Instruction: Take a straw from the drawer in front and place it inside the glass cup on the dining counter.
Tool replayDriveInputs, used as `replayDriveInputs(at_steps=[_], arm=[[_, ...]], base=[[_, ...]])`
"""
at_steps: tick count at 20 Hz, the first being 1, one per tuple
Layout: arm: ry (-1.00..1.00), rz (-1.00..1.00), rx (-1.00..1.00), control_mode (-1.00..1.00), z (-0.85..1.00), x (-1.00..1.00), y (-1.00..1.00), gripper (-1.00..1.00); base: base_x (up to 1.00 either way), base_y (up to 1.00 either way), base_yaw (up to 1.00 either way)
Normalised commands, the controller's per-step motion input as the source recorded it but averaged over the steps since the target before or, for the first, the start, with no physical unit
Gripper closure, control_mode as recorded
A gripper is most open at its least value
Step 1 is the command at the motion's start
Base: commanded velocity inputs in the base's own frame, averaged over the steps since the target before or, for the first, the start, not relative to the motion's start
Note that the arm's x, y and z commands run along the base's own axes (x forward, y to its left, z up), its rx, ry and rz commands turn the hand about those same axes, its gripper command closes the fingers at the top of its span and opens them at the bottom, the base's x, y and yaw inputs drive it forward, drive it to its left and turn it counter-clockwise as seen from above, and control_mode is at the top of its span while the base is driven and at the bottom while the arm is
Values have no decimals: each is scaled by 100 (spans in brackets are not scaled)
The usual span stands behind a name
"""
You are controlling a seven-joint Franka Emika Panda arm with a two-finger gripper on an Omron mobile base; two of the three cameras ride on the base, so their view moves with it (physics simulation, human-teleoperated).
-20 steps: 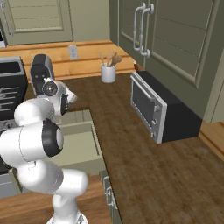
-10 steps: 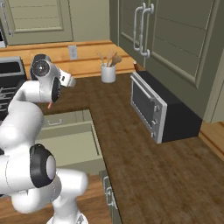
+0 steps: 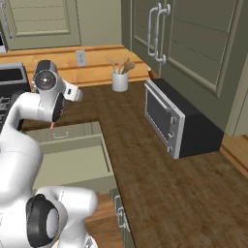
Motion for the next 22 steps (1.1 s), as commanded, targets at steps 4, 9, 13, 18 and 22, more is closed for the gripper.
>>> replayDriveInputs(at_steps=[4,9,13,18,22], arm=[[0,1,-14,-100,-11,-5,0,100],[0,0,-6,100,-2,-2,0,100],[0,0,0,100,0,0,0,100],[0,0,0,100,0,0,0,100],[0,0,0,100,0,0,0,100]], base=[[0,0,0],[-48,0,1],[-100,0,1],[-100,3,7],[-97,35,71]])
